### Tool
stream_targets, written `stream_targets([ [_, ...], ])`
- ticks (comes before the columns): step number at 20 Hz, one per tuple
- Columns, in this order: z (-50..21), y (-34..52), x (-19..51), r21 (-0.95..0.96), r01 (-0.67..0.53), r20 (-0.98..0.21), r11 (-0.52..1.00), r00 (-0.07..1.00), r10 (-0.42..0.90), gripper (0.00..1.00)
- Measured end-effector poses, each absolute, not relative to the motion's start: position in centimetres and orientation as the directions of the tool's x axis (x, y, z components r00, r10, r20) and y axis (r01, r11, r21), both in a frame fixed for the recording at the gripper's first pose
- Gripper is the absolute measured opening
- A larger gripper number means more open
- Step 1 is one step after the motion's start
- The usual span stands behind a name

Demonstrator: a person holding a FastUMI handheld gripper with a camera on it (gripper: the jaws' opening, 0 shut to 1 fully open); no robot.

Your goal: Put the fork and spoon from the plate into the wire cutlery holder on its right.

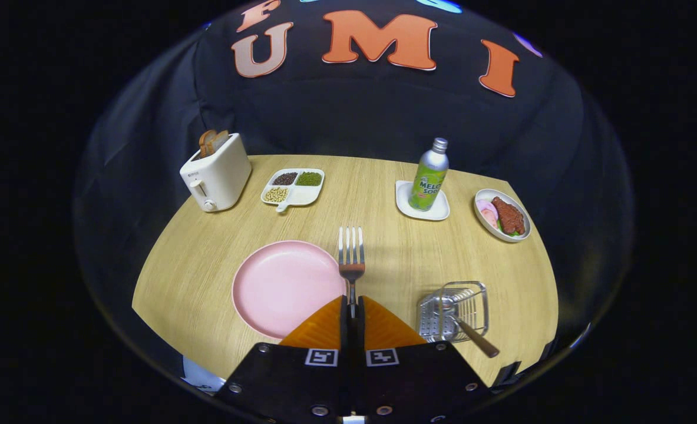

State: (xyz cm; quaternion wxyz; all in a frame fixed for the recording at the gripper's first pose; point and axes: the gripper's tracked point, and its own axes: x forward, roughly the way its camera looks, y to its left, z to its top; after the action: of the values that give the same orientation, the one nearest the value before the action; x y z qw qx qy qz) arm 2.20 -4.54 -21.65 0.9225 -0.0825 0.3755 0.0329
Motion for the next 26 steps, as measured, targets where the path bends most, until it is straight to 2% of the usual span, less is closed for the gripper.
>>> stream_targets([
  [11, -21.2, -15.8, -1.1, -0.191, -0.112, -0.800, 0.975, 0.593, -0.088, 0.03],
  [26, -25.0, -18.2, -1.2, -0.175, -0.185, -0.951, 0.967, 0.286, -0.117, 0.03],
])
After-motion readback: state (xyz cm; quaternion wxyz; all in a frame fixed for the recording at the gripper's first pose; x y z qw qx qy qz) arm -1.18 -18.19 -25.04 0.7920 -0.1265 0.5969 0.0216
